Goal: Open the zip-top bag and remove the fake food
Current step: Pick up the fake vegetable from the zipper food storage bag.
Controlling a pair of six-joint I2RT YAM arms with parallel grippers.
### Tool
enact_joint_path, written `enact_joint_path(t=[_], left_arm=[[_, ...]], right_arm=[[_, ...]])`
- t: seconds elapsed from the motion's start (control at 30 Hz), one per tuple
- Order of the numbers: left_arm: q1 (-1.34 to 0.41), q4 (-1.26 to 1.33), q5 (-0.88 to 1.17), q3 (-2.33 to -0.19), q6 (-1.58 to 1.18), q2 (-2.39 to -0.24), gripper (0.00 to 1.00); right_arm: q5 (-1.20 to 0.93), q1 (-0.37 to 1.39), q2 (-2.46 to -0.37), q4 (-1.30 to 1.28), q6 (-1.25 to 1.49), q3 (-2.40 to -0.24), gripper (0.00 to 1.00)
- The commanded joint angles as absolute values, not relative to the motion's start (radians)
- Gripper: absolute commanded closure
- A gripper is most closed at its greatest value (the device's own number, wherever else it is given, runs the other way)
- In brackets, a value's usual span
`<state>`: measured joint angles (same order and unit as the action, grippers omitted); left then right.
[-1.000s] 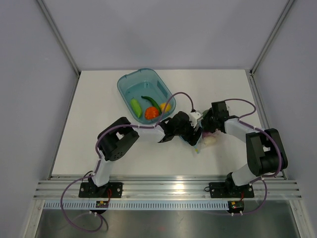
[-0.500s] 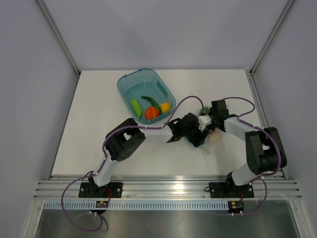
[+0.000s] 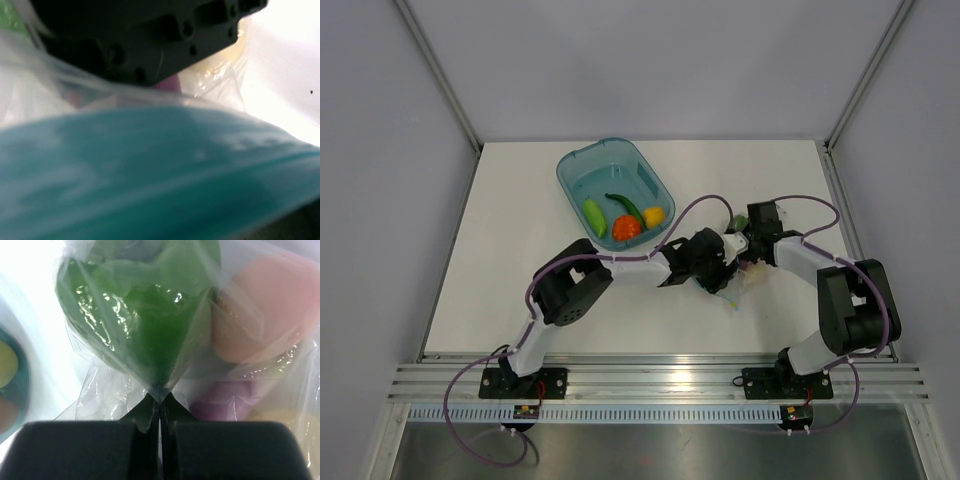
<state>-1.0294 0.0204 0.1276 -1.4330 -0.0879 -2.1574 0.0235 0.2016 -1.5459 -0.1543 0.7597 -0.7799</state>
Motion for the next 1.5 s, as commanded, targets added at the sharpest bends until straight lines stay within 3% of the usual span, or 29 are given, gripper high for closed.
enact_joint_path(t=[0.0,0.4,1.0,1.47], left_arm=[[-1.043,-0.089,0.06,-1.456,-0.091,-2.102,0.66],[-1.043,-0.365,-0.072,-1.48,-0.152,-1.953,0.67],[-0.988,-0.612,-0.149,-1.516,-0.21,-1.809,0.69],[-0.884,-0.566,0.06,-1.373,-0.207,-1.568,0.69]], right_arm=[[0.139,0.216,-1.485,-0.192,0.765,-0.79,1.0],[0.377,0.183,-1.364,-0.264,0.874,-0.732,1.0],[0.417,0.179,-1.359,-0.291,0.894,-0.735,1.0],[0.414,0.179,-1.359,-0.287,0.887,-0.739,1.0]])
